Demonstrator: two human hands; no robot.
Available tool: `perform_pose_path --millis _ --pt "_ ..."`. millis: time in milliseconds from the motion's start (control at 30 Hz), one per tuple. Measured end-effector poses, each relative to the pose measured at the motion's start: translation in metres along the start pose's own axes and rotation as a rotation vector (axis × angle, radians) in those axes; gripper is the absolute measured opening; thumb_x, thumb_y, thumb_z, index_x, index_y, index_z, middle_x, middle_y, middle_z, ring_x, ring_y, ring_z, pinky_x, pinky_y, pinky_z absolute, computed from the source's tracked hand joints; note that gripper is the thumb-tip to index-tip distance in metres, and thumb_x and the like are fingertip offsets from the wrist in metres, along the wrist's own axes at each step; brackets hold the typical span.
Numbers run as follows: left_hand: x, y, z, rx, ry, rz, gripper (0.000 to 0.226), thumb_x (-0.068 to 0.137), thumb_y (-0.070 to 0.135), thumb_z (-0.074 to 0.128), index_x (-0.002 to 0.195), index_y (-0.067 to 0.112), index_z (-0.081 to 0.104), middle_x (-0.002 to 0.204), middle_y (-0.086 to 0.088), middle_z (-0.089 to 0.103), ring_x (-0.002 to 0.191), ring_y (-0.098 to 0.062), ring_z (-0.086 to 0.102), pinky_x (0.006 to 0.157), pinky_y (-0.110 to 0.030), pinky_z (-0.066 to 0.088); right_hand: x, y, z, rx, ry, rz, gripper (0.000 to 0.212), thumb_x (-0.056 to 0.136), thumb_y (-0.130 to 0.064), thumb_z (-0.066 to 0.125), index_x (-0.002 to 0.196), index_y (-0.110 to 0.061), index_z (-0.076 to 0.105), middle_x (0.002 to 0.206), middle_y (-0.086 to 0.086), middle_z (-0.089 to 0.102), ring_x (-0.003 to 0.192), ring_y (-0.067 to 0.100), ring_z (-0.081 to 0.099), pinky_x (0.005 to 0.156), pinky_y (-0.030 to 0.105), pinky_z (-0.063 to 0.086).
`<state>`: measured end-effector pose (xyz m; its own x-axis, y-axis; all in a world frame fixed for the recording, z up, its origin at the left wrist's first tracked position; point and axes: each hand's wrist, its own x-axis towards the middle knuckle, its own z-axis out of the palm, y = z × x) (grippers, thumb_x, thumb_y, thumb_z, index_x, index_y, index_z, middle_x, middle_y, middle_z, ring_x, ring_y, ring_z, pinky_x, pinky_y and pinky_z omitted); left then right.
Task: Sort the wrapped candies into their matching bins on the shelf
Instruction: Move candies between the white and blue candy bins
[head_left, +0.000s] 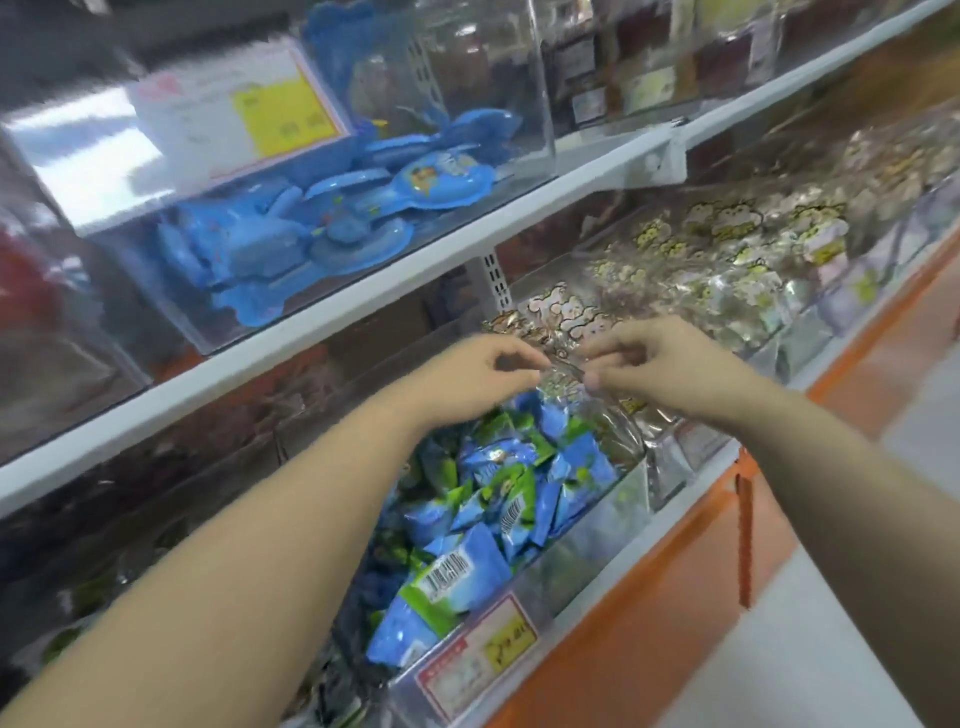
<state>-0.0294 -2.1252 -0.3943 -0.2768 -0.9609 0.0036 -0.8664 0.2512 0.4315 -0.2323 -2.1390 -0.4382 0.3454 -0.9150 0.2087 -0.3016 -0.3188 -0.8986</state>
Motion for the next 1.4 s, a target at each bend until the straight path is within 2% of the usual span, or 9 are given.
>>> perform_pose_path --millis 67,167,233,433,567,667,1000,1300,1400 --pt "0.014 -0.004 0.008 0.097 -0.121 -0.031 0.016 0.091 0.029 0.061 0.104 0.022 0.070 0.107 0.008 0.067 0.103 -0.008 0.060 0.093 -0.021 0.043 0.003 0.003 -0.002 0.039 -0.025 0.000 0.025 0.080 -0.015 0.073 0.105 -0.019 0.070 0.091 0.000 0.072 0.080 0.010 0.067 0.079 0.025 0.054" --pt "0.019 -0.008 0.020 0.192 -0.272 -0.103 0.011 0.089 0.044 0.059 0.096 0.038 0.066 0.093 0.016 0.066 0.083 0.003 0.058 0.077 -0.014 0.040 0.008 0.008 -0.002 0.073 -0.048 0.017 0.024 0.079 -0.017 0.074 0.101 -0.024 0.071 0.080 -0.007 0.071 0.059 0.003 0.057 0.057 0.017 0.048" --pt "0.019 -0.009 0.021 0.205 -0.339 -0.126 0.014 0.088 0.047 0.058 0.097 0.038 0.065 0.086 0.018 0.066 0.070 0.010 0.056 0.070 -0.012 0.039 0.009 0.011 -0.003 0.101 -0.062 0.026 0.025 0.078 -0.019 0.075 0.102 -0.024 0.071 0.081 -0.007 0.072 0.063 0.005 0.056 0.062 0.019 0.044" --pt "-0.004 -0.033 -0.005 0.249 -0.365 -0.194 0.032 0.091 0.016 0.058 0.060 0.022 0.051 0.044 0.015 0.044 0.042 0.001 0.036 0.051 -0.017 0.030 0.006 0.010 -0.004 0.137 -0.097 0.012 0.023 0.082 -0.018 0.072 0.105 -0.022 0.069 0.078 -0.008 0.071 0.060 0.005 0.054 0.055 0.014 0.040" --pt "-0.027 -0.049 -0.018 0.328 -0.290 -0.228 0.028 0.065 0.046 0.055 0.066 0.019 0.059 0.069 -0.001 0.058 0.063 -0.011 0.048 0.061 -0.031 0.036 0.005 0.007 -0.006 0.124 -0.108 0.013 0.025 0.083 -0.016 0.070 0.108 -0.019 0.068 0.074 -0.009 0.071 0.046 -0.002 0.046 0.045 0.010 0.034" --pt "-0.039 -0.055 -0.029 0.427 -0.257 -0.264 0.024 0.083 0.030 0.059 0.088 0.007 0.064 0.094 -0.011 0.065 0.081 -0.017 0.057 0.069 -0.030 0.040 0.002 0.004 -0.006 0.137 -0.108 0.016 0.026 0.084 -0.014 0.069 0.111 -0.015 0.068 0.068 -0.011 0.067 0.039 -0.005 0.043 0.040 0.007 0.032" --pt "-0.021 -0.041 -0.031 0.187 -0.096 -0.218 0.027 0.095 0.020 0.054 0.119 0.031 0.060 0.120 0.016 0.057 0.112 -0.003 0.053 0.098 -0.025 0.039 0.003 0.000 -0.005 0.140 -0.113 0.039 0.028 0.085 -0.012 0.068 0.112 -0.014 0.066 0.068 -0.012 0.065 0.035 -0.004 0.041 0.037 0.008 0.029" --pt "0.023 -0.011 0.013 0.207 -0.553 -0.345 0.081 0.076 0.076 0.051 0.143 0.035 0.034 0.151 0.011 0.029 0.138 -0.010 0.028 0.114 -0.034 0.020 0.007 0.006 -0.003 0.140 -0.101 0.022 0.022 0.085 -0.012 0.068 0.106 -0.015 0.068 0.065 -0.013 0.066 0.050 -0.004 0.052 0.046 0.009 0.038" --pt "0.017 -0.007 0.006 0.170 -0.708 -0.406 0.083 0.077 0.069 0.058 0.146 0.043 0.020 0.157 0.010 0.016 0.143 -0.012 0.016 0.117 -0.038 0.016 0.008 0.008 -0.004 0.149 -0.109 0.020 0.023 0.084 -0.012 0.069 0.107 -0.016 0.068 0.065 -0.012 0.067 0.046 -0.002 0.048 0.041 0.008 0.033"
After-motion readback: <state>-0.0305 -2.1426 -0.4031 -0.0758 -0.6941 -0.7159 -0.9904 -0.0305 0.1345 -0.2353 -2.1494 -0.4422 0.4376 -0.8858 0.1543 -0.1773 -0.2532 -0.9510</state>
